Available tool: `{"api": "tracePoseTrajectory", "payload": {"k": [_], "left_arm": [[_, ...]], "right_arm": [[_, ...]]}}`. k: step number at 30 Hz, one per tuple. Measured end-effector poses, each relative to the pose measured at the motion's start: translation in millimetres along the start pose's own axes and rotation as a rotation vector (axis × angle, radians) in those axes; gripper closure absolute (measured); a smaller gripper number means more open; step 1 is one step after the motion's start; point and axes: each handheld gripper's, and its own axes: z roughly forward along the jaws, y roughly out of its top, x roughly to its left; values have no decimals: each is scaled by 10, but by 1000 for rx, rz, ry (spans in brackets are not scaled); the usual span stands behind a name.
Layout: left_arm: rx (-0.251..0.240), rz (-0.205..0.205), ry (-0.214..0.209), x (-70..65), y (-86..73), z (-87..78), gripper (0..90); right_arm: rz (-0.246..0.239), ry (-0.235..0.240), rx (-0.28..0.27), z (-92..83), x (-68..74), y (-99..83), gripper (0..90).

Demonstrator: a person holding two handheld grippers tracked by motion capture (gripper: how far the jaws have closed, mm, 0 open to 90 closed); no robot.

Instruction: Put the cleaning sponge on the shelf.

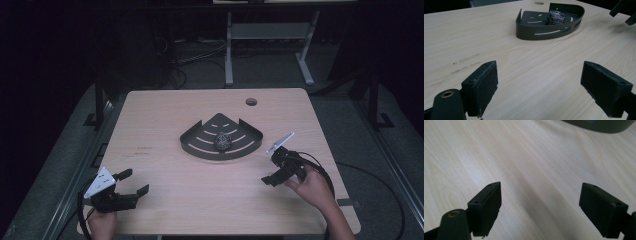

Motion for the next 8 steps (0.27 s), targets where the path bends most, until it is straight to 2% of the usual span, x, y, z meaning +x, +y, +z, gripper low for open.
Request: {"api": "tracePoseTrajectory", "payload": {"k": [8], "left_arm": [[-1,2,-3,7,0,10,137]], "right_arm": [[16,19,-32,-11,38,-178,174]]}}
